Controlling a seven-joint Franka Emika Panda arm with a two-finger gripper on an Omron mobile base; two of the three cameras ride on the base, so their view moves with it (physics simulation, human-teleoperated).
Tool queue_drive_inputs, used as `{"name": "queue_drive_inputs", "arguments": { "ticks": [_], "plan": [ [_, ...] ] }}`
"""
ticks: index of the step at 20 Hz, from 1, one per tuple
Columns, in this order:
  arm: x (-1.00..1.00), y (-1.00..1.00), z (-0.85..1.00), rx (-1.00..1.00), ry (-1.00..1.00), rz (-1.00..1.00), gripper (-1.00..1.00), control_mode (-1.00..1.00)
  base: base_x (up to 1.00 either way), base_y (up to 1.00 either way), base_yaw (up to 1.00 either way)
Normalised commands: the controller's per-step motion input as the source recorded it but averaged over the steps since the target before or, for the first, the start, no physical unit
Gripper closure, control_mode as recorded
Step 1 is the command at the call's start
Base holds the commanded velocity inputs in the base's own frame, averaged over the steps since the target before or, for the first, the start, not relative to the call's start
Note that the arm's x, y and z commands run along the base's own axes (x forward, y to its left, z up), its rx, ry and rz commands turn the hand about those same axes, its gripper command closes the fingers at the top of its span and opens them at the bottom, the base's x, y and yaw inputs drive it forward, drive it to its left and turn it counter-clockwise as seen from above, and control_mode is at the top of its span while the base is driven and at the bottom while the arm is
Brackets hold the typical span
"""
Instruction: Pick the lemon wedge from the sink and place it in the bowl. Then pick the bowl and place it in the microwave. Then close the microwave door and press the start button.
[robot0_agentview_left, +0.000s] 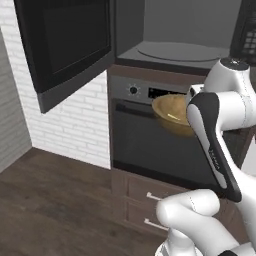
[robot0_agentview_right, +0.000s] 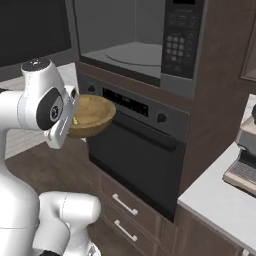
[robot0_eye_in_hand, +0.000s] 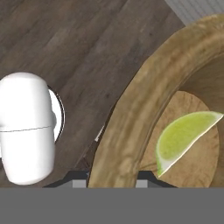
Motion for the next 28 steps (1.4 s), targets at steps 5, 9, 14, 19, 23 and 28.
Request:
{"name": "queue_drive_inputs", "arguments": {
  "ticks": [5,9,14,19,23,28],
  "plan": [
    [0.00,0.00,0.00,0.00,0.00,0.00,1.00,1.00,0.89,0.00,-0.09],
    [0.00,0.00,0.00,0.00,0.00,0.00,1.00,1.00,0.28,0.21,-0.07],
    [0.00,0.00,0.00,0.00,0.00,0.00,1.00,1.00,-0.03,0.20,-0.01],
    [0.00,0.00,0.00,0.00,0.00,0.00,1.00,1.00,-0.22,0.13,0.13],
    [0.00,0.00,0.00,0.00,0.00,0.00,1.00,1.00,-0.31,0.14,0.23],
    [0.00,0.00,0.00,0.00,0.00,0.00,1.00,1.00,-0.30,0.10,0.29]
  ]
}}
